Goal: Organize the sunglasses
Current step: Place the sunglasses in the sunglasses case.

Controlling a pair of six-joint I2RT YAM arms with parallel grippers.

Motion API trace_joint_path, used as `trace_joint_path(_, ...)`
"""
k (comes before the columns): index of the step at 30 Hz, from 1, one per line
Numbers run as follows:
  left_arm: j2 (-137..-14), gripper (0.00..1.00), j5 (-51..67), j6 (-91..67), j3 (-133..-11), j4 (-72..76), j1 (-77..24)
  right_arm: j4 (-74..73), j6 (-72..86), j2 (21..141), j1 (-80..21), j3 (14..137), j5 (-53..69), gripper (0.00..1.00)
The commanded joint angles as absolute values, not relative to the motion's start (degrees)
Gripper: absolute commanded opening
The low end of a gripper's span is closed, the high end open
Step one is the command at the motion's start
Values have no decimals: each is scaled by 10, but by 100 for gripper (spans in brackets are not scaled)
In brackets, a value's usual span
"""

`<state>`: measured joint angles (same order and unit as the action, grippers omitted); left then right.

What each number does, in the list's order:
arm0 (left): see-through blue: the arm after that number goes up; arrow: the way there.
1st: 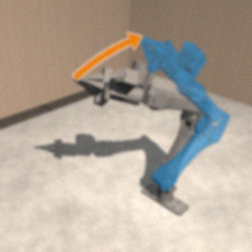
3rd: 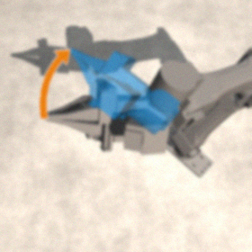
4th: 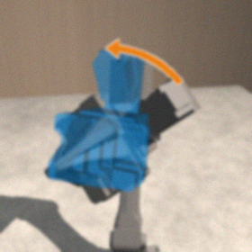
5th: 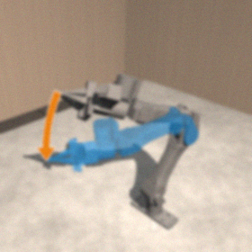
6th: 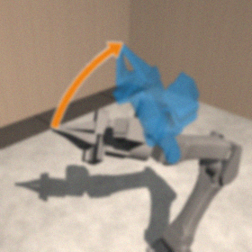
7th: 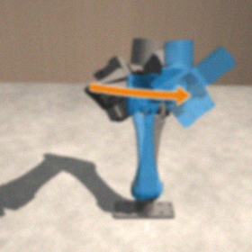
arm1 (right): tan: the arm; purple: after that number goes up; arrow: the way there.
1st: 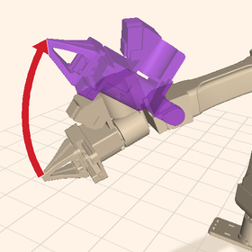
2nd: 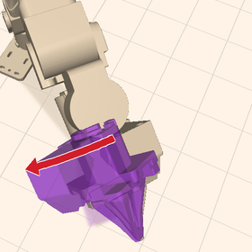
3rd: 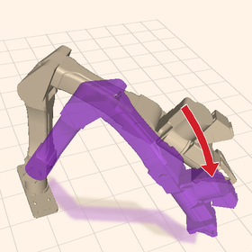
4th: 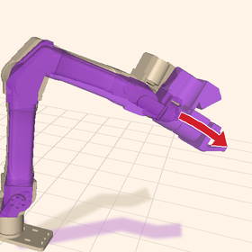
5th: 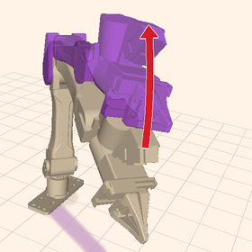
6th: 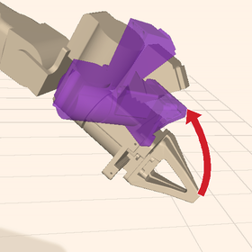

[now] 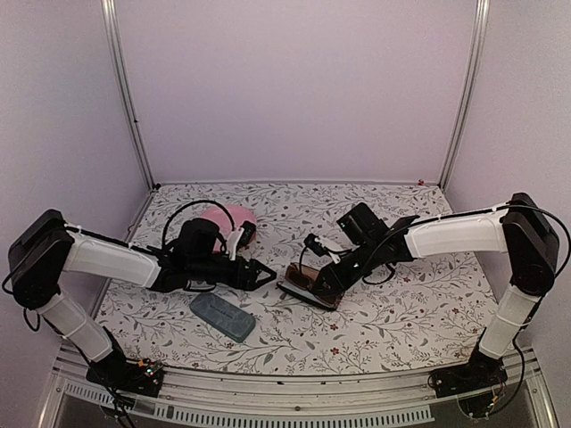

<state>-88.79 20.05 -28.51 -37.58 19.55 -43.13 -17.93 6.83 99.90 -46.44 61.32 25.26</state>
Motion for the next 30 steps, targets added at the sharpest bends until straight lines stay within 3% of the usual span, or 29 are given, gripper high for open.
trace_joint_path(1,-906,74,178,-276,-371,227,-442,-153,81,1009,-461,619,280,24)
trace_joint_path(30,-930,73,142,-287,-357,258,-459,-145,97,1036,-461,618,279,23)
